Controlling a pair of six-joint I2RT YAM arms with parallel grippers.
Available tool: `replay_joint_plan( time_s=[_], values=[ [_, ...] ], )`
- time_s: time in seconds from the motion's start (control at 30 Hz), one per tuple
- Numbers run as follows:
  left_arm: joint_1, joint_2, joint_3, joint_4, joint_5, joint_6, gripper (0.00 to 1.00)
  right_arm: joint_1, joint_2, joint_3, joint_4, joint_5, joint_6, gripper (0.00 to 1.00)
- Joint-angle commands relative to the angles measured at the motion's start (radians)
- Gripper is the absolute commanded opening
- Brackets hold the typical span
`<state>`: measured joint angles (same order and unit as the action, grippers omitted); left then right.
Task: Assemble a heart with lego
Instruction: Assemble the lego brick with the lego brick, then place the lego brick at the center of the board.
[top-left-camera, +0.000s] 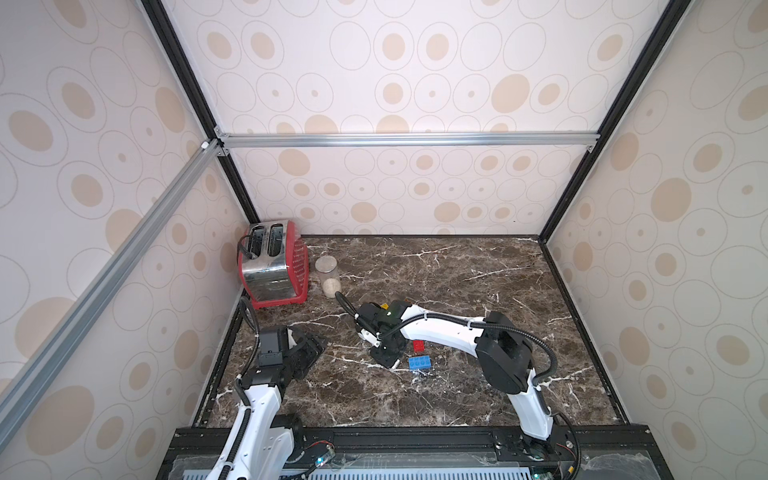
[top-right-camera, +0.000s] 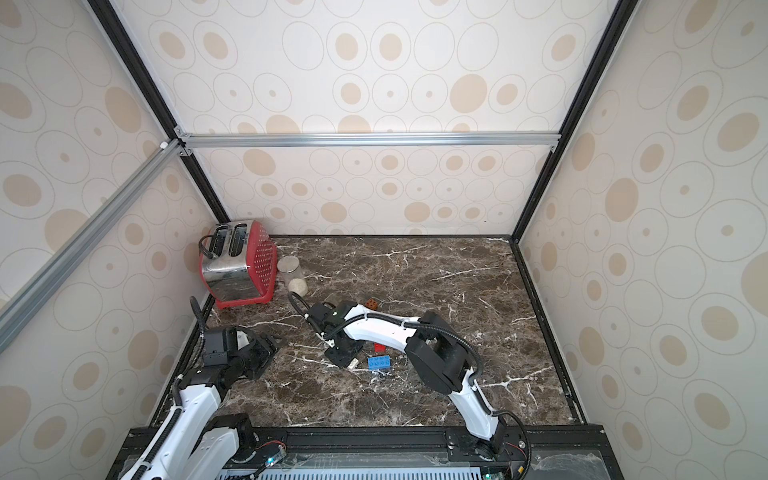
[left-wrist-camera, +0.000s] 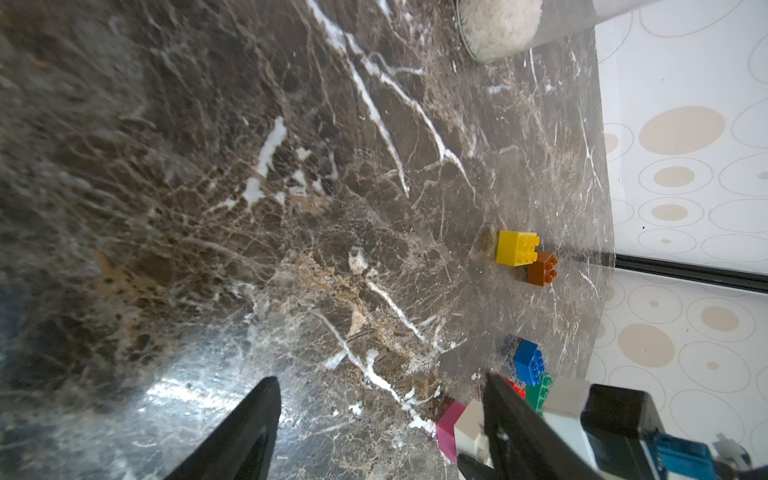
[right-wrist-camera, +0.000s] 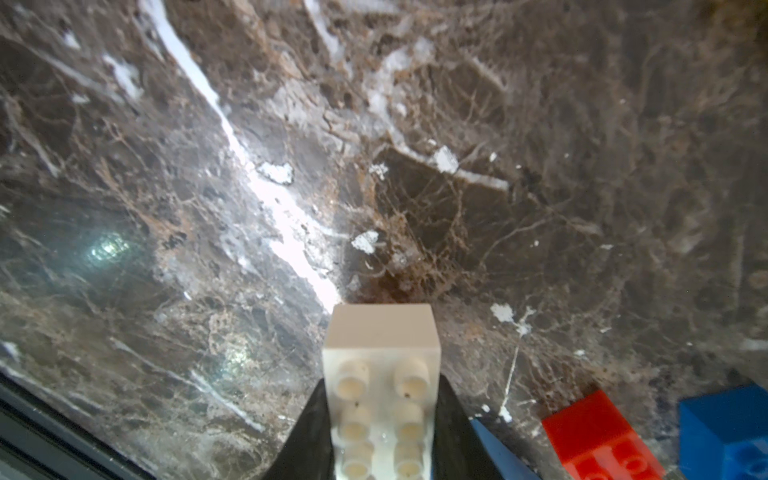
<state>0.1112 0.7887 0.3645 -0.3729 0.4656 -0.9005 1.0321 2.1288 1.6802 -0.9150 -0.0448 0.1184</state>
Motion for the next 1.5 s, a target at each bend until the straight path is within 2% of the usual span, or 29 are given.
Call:
replay_joint_plan(
  time_s=[0.0, 0.07, 0.2, 0.4, 0.63, 0.8, 0.9, 1.0, 1.1, 1.3, 1.4, 1.47],
  values=[
    [0.002, -0.005, 0.003, 0.003, -0.002, 0.009, 0.77, -0.004, 0.044, -0.056, -0.005, -0.064, -0.009, 0.18],
    [0.002, -0.003, 0.004, 0.003, -0.003, 0.011, 0.77, 0.000, 0.063, -0.046, -0.028, -0.013, 0.007, 0.18],
    [0.002, -0.003, 0.004, 0.003, -0.007, 0.011, 0.77, 0.037, 0.117, -0.013, -0.097, 0.171, 0.034, 0.18],
    [0.002, 0.003, 0.005, 0.003, -0.008, 0.012, 0.77, 0.040, 0.135, -0.022, -0.104, 0.200, 0.040, 0.18],
    [0.002, 0.006, 0.007, 0.013, 0.008, 0.017, 0.78, 0.038, 0.001, -0.025, -0.064, 0.133, -0.018, 0.18],
    [-0.002, 0.010, 0.007, 0.024, 0.020, 0.017, 0.78, 0.038, -0.106, -0.040, -0.053, 0.108, -0.153, 0.19],
    [-0.004, 0.008, 0.007, 0.026, 0.022, 0.017, 0.78, 0.033, -0.128, -0.045, -0.059, 0.102, -0.241, 0.20],
    [-0.004, 0.000, 0.005, 0.025, 0.022, 0.015, 0.78, 0.026, -0.120, -0.051, -0.061, 0.043, -0.292, 0.20],
    [-0.004, -0.008, 0.005, 0.023, 0.022, 0.014, 0.78, 0.028, -0.092, -0.058, -0.065, -0.003, -0.300, 0.21],
    [-0.005, -0.005, 0.005, 0.023, 0.021, 0.014, 0.78, 0.050, -0.070, -0.113, 0.007, 0.017, -0.267, 0.24],
    [-0.007, -0.003, 0.008, 0.023, 0.022, 0.017, 0.78, 0.055, -0.058, -0.118, 0.012, 0.040, -0.262, 0.29],
    [-0.008, -0.001, 0.010, 0.023, 0.024, 0.017, 0.78, 0.057, -0.062, -0.121, 0.016, 0.054, -0.257, 0.36]
  ],
)
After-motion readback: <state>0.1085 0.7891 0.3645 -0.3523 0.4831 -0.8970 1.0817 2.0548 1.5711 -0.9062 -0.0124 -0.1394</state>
